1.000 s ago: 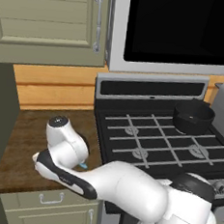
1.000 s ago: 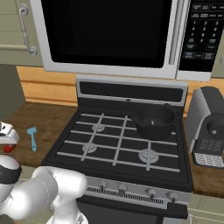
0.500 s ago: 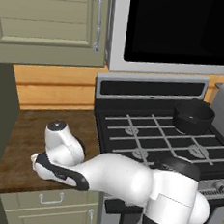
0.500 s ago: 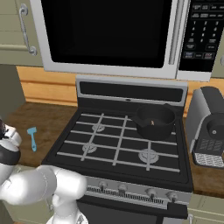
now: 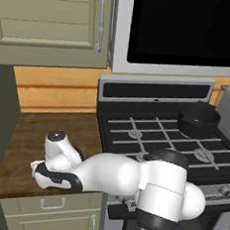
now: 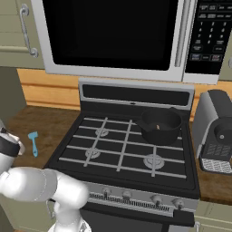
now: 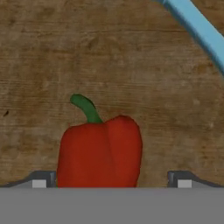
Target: Put the bell pepper and garlic in the pot. Retrieve the spatula and lightly stir the vegetables in the pot.
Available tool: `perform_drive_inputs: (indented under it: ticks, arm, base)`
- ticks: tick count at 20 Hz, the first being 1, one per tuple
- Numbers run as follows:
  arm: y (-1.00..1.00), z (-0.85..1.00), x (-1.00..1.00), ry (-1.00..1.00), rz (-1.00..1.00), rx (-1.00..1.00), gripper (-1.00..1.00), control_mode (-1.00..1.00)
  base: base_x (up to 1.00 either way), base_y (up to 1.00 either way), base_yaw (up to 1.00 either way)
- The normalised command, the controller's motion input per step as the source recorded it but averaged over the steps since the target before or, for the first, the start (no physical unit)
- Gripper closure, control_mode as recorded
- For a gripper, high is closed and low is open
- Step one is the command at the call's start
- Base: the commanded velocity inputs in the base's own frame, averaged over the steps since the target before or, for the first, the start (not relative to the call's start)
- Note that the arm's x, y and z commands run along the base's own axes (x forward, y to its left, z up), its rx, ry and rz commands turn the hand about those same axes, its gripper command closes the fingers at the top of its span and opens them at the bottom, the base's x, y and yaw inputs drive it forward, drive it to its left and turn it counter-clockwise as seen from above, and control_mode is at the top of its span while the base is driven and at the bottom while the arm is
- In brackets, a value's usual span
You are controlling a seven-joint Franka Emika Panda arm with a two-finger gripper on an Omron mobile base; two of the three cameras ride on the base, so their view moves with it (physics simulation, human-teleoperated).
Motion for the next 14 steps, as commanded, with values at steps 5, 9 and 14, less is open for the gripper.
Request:
perform_drive_inputs:
  ticks: [5, 9, 14]
  arm:
    - [0.14, -0.23, 0.24, 0.0, -0.04, 0.0, -1.0, -1.0]
    - [0.01, -0.19, 0.0, 0.0, -0.04, 0.0, 1.0, -1.0]
    - [-0.2, 0.05, -0.23, -0.06, -0.06, 0.0, 1.0, -1.0]
  base:
    - [0.0, 0.0, 0.0]
    - [0.0, 0.0, 0.0]
    - [0.0, 0.0, 0.0]
